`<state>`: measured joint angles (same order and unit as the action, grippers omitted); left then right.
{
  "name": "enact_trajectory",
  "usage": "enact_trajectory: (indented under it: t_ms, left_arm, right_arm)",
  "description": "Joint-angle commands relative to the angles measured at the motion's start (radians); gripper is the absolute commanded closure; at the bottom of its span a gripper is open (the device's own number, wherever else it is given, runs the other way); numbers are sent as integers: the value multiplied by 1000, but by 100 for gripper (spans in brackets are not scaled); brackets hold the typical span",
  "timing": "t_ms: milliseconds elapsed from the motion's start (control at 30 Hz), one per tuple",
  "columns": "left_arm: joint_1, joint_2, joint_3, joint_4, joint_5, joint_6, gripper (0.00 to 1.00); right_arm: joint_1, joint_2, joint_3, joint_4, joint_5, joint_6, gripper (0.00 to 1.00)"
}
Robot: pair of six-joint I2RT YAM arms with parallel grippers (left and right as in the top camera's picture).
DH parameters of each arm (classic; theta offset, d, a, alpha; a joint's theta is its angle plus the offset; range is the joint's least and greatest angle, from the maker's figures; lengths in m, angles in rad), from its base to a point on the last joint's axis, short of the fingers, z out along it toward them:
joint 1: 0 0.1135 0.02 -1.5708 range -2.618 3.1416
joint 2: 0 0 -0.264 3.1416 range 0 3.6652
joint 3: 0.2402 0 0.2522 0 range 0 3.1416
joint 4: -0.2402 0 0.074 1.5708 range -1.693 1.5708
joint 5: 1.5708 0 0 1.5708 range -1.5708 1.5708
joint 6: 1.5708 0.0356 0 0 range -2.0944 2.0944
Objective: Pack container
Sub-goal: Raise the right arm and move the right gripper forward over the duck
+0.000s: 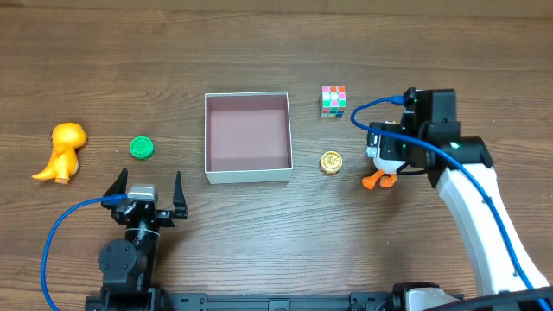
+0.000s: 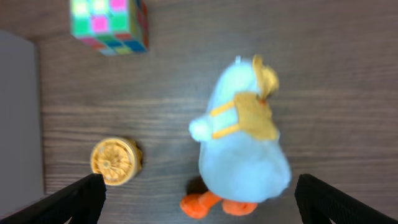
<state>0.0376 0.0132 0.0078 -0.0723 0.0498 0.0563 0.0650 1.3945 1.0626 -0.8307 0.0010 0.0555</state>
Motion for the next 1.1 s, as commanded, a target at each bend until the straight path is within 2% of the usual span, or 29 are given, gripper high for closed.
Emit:
enact_trajectory:
  t_ms: [0, 200, 500, 767, 1067]
  left_arm:
    - [8, -2, -3, 0, 17, 15, 0]
    - [8, -2, -3, 0, 17, 15, 0]
    - [8, -2, -3, 0, 17, 15, 0]
    - [8, -2, -3, 0, 17, 15, 0]
    - [8, -2, -3, 0, 17, 15, 0]
  right_arm:
    - [-16, 76, 28, -24, -10, 54, 0]
    - [-23, 136, 28, -43, -2, 53, 0]
    - [-44, 154, 28, 45, -2, 50, 0]
    - [-89, 190, 28, 51, -2, 48, 0]
    - [-89, 192, 18, 63, -2, -4, 0]
